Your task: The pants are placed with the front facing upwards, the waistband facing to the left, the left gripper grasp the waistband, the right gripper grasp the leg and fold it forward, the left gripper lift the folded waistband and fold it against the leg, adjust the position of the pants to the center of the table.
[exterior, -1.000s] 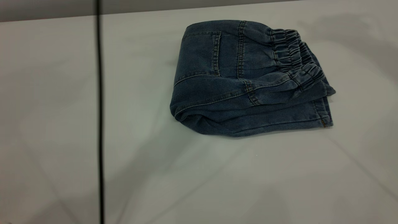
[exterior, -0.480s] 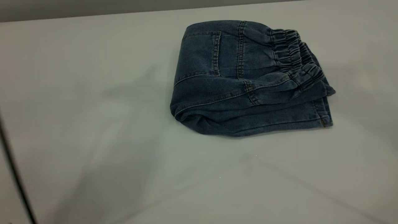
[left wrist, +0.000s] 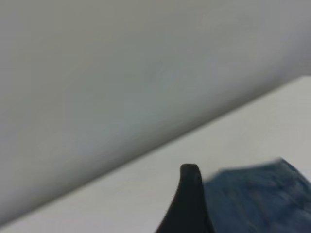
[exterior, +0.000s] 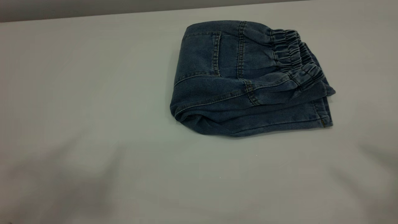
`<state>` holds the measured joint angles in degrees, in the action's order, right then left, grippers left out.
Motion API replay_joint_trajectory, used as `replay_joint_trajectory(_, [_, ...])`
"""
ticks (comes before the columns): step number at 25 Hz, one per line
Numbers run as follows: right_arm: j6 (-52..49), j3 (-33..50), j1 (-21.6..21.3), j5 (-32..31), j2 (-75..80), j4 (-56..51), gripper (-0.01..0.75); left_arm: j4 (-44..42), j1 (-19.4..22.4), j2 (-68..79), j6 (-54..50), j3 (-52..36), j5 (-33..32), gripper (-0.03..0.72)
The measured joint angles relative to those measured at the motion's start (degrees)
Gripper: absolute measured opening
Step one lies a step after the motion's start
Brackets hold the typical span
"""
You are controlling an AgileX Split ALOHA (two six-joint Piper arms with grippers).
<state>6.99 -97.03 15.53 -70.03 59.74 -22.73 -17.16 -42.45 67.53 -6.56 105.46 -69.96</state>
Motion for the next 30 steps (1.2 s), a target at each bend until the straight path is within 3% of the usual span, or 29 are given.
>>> replay_joint_trajectory(5, [1.7, 13.4, 0.0, 0.1, -12.5, -0.1, 0.431, 3.4, 0.0, -14.2, -0.1, -16.0, -0.1, 0.565])
replay_joint_trajectory(12, [4.4, 32.5, 0.0, 5.4, -28.3, 0.0, 0.431, 4.2, 0.0, -30.9, -0.9, -37.3, -0.1, 0.565])
replay_joint_trajectory(22, [4.4, 58.7, -0.1, 6.9, -48.5, 5.5, 0.43, 8.8, 0.0, -46.3, -1.9, -60.8, 0.1, 0.565])
replay_joint_trajectory(26, [3.5, 65.5, -0.1, 7.0, -55.5, 10.6, 0.43, 8.8, 0.0, -50.8, -1.9, -66.3, 0.7, 0.565])
replay_joint_trajectory(30, [3.5, 67.1, -0.1, 7.1, -59.8, 12.3, 0.43, 8.8, 0.0, -54.7, -1.9, -70.8, 1.7, 0.565])
